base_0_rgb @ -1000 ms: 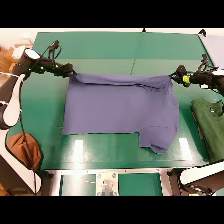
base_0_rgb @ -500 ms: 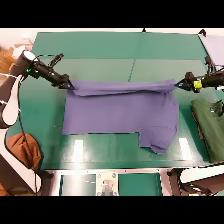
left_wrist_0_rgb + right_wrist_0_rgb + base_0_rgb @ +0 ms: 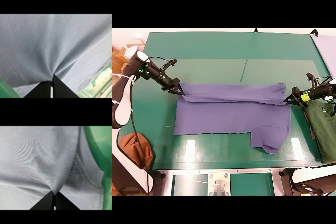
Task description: Fold the shirts.
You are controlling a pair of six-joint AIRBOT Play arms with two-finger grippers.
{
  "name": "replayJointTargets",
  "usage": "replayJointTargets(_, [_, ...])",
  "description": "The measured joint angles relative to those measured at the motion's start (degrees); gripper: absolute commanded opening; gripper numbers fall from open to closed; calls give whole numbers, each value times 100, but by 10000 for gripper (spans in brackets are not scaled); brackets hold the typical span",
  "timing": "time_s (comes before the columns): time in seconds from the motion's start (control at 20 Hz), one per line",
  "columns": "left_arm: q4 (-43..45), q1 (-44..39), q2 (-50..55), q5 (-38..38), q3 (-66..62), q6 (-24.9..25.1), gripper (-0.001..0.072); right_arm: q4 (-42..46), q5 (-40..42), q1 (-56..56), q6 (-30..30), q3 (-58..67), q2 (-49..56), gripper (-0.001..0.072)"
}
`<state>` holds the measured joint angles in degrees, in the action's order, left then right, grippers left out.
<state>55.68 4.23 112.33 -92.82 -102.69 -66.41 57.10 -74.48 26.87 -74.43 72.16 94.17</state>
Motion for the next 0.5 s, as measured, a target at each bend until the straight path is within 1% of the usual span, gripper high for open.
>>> replayJointTargets(0.25, [146,-149,13,-7,9,-81,29,44,85,0,-7,-72,0,16])
replayJointTargets(0.3, [219,-175,13,-28,9,-120,123,50,94,2,-7,-76,0,76])
replayJointTargets(0.35, [310,-190,13,-52,9,-170,435,55,103,2,-15,-81,0,211])
replayJointTargets(0.4, [468,-201,13,-98,4,-282,519,66,127,7,-15,-81,0,273])
replayJointTargets(0.5, [826,-199,0,-229,-28,-590,519,61,94,7,-20,-35,-7,273])
